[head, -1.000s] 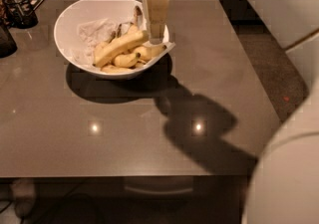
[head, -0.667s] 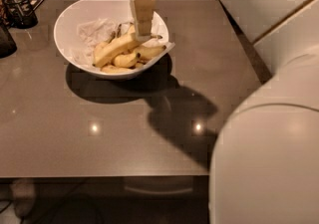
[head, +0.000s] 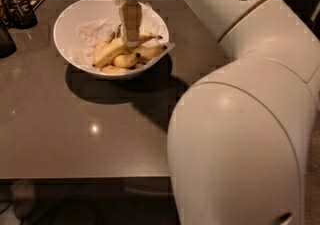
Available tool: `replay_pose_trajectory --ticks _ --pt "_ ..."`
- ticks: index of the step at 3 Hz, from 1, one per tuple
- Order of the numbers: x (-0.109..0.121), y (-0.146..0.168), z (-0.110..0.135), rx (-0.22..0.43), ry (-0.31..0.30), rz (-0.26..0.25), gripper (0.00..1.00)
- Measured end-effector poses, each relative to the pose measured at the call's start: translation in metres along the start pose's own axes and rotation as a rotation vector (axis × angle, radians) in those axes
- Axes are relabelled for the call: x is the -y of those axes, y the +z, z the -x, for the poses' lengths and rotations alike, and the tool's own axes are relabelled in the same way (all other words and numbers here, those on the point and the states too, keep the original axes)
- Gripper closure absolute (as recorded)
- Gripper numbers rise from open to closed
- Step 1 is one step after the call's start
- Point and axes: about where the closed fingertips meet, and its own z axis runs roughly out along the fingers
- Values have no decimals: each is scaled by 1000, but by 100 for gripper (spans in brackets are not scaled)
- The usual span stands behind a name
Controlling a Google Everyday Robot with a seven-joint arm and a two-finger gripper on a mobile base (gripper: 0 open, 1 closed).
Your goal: Pick banana from white bowl
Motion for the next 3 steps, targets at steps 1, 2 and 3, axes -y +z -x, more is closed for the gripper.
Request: replay_pose_trajectory --ticks 1,2,3 --pt "7 19 2 9 14 28 34" --pt "11 32 3 13 26 48 40" --pt "13 41 4 14 31 62 42"
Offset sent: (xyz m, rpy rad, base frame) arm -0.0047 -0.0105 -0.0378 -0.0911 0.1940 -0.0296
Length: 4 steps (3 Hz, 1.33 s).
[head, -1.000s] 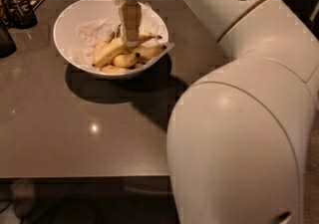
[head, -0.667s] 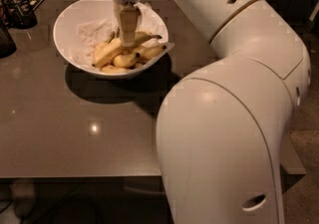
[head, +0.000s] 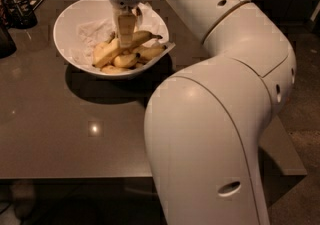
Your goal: Pick banana from white bowl
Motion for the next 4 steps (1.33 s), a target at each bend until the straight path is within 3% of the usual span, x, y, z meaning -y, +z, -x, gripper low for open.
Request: replay_pose_trajectory --ticks 3,4 --pt "-3 36 -21 -1 60 70 42" --pt "-3 34 -22 -2 65 71 60"
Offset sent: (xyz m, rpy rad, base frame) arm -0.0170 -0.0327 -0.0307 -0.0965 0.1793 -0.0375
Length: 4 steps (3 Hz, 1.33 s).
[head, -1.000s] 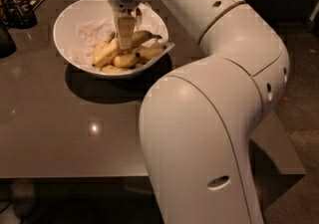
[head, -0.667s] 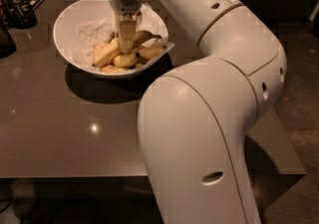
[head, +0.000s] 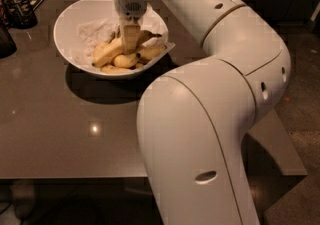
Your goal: Pick banana from white bowl
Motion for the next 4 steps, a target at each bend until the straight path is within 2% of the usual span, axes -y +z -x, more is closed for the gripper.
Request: replay_pose_trajectory --ticks 1,2,3,4 --pt "0 0 0 0 1 0 84" --pt "0 0 0 0 1 0 100" --pt "5 -10 6 6 -20 -64 100" --pt "-8 -44 11 50 -56 -162 100"
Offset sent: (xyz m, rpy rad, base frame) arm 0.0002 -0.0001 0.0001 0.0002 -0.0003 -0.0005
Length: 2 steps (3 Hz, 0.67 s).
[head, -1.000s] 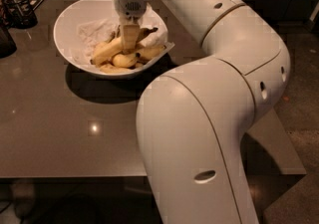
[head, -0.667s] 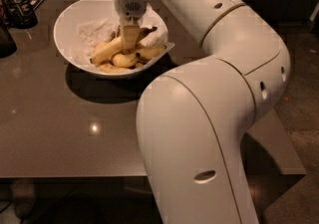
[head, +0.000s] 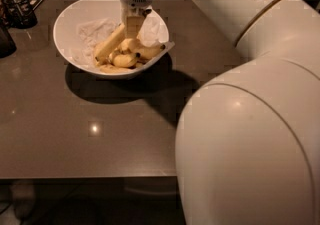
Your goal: Pick banana from white bowl
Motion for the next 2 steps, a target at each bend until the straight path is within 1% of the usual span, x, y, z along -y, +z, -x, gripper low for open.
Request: replay_pose_trajectory --ticks 1,2 --pt "-13 -23 4 71 -19 -56 100" --pt "-32 -37 4 170 -25 -89 100"
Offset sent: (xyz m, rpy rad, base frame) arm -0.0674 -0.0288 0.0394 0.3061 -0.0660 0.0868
